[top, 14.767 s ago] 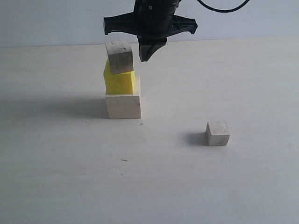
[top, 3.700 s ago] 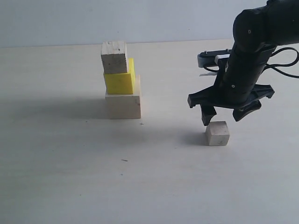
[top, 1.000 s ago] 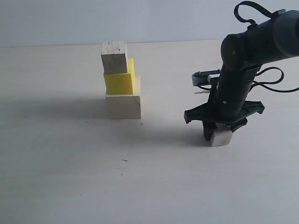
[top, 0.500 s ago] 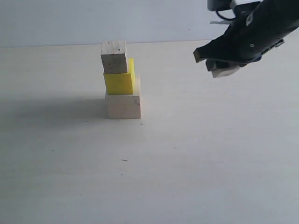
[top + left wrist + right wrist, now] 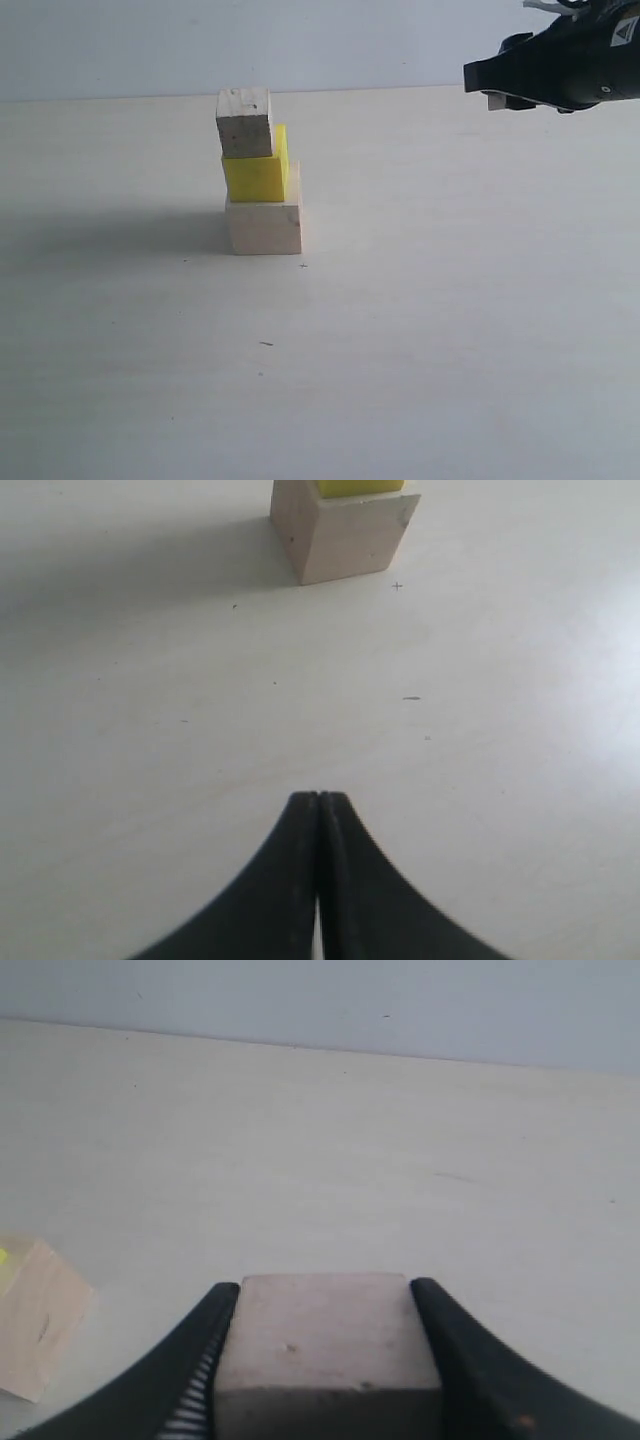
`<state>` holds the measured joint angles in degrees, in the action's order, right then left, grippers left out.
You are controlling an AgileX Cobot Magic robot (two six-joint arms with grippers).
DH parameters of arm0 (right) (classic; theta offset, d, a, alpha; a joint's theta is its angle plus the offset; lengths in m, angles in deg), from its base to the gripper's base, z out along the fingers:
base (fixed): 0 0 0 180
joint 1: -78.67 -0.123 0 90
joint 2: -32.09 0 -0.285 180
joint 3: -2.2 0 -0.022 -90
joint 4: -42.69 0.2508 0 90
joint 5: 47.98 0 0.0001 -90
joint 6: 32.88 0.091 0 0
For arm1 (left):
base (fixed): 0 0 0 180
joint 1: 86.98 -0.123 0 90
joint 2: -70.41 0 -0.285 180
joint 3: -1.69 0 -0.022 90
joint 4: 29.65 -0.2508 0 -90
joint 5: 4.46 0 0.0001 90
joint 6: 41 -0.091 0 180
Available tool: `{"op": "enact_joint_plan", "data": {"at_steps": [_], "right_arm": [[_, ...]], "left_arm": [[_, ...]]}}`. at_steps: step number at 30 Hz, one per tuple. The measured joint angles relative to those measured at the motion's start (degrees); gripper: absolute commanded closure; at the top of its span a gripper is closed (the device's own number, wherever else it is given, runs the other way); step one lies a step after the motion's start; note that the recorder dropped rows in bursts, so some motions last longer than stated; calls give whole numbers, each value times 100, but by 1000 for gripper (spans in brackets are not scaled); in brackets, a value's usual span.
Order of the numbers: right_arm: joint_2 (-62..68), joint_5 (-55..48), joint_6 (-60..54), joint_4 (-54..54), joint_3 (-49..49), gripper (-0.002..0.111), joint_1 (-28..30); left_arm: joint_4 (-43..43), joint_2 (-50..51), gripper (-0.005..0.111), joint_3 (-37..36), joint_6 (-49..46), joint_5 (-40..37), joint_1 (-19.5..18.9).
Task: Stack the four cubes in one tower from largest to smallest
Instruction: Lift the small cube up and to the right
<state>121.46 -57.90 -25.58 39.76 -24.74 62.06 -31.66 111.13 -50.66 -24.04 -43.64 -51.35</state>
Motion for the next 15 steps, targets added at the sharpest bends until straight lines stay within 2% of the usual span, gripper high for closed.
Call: {"op": "enact_joint_plan", "data": {"at_steps": [15], "right_arm": [[23, 1177, 239, -60, 0, 108, 0]], "left_arm": [[0, 0, 106, -10, 0, 21, 0]]}}
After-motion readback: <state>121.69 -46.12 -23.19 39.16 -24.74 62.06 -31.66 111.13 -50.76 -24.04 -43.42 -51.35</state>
